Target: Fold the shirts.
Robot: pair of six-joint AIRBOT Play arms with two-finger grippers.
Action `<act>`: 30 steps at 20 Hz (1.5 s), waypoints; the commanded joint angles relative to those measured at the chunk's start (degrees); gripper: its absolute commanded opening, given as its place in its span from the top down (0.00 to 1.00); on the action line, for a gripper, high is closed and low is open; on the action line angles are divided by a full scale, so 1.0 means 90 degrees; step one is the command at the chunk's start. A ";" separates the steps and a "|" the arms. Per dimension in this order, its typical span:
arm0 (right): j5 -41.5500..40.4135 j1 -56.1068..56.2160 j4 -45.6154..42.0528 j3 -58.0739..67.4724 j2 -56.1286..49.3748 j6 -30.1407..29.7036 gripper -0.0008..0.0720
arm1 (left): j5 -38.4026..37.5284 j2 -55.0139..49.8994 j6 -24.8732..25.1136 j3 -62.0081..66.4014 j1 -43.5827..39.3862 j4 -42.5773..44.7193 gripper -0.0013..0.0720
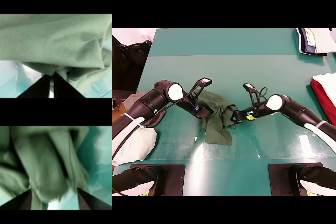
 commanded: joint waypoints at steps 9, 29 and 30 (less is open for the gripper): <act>0.0240 -0.0758 -0.0187 0.0508 0.0775 -0.0316 0.97 | -0.1059 0.0707 -0.0024 0.0481 0.0000 0.2108 0.94; 0.3264 -0.4996 -0.0192 0.2450 0.3847 -0.0311 0.97 | -0.1639 0.2130 0.0219 0.2538 -0.0007 -0.0015 0.94; 0.3356 -0.4991 -0.0185 0.2450 0.3742 -0.0313 0.97 | -0.1610 0.1962 0.0396 0.2514 -0.0007 -0.0495 0.94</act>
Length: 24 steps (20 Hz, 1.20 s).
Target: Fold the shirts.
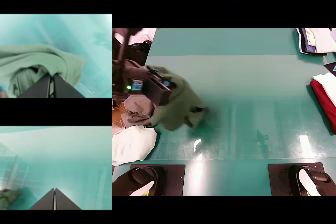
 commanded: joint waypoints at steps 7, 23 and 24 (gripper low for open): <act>0.0442 0.0408 0.0000 0.0022 -0.0719 -0.0002 0.97 | 0.0857 -0.1957 0.0833 -0.0406 -0.0311 -0.2446 0.94; 0.0236 0.1843 -0.0665 0.0022 -0.1622 0.0000 0.97 | 0.1168 -0.2069 0.0823 -0.3898 0.0097 -0.3189 0.06; 0.0175 0.1836 -0.0663 0.0024 -0.1620 0.0000 0.97 | 0.1421 -0.2069 0.0823 -0.4065 -0.0083 -0.3184 0.06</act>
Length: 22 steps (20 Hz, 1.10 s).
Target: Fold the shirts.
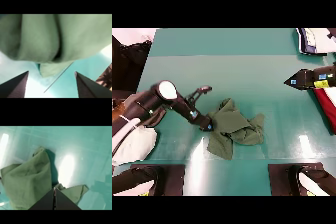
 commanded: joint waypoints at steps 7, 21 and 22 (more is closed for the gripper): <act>0.0005 0.0107 -0.0180 0.0005 -0.0036 0.0005 0.97 | 0.1960 0.0017 -0.0253 -0.1042 -0.0991 -0.0032 0.35; -0.0549 0.0109 0.0357 -0.3946 0.0469 0.0007 0.32 | 0.0695 0.1586 -0.0367 0.0607 -0.0974 0.0670 0.94; -0.0794 0.0109 0.0534 -0.4262 0.0355 0.0007 0.32 | 0.0627 0.1591 -0.0423 0.0704 -0.0974 0.0668 0.94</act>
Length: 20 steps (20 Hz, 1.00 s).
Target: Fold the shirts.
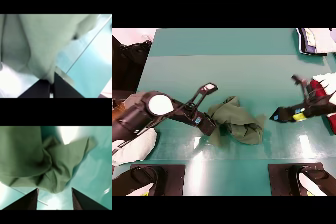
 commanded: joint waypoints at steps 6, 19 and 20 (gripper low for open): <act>-0.1620 0.0080 0.0736 -0.1571 -0.0993 -0.0056 0.32 | -0.0517 0.0267 -0.0243 0.0430 0.0000 0.0158 0.94; -0.2064 0.0644 0.0746 -0.0668 -0.0624 -0.0432 0.97 | -0.0670 0.0270 -0.0498 0.1394 0.0000 0.0831 0.94; -0.1902 0.0461 0.0748 -0.0301 -0.0279 -0.0432 0.97 | -0.0695 0.0270 -0.0512 0.1868 0.0000 0.1098 0.94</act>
